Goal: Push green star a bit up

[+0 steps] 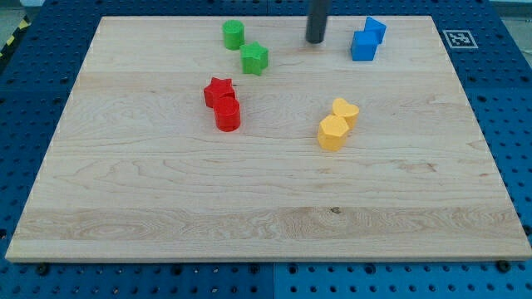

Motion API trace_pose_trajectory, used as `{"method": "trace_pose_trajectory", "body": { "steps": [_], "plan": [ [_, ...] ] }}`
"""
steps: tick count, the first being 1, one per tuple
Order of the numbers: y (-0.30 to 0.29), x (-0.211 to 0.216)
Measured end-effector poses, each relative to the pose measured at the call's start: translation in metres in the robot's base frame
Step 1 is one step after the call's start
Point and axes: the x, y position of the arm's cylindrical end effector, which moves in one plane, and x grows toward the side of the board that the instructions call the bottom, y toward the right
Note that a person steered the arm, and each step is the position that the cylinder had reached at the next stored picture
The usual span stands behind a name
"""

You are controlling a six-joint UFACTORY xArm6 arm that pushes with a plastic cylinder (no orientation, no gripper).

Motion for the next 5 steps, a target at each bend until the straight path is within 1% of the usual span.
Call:
{"method": "trace_pose_trajectory", "body": {
  "steps": [1,2,3,4,5],
  "plan": [
    [-0.002,0.031],
    [-0.019,0.081],
    [-0.055,0.102],
    [-0.059,0.097],
    [-0.086,0.091]
  ]
}}
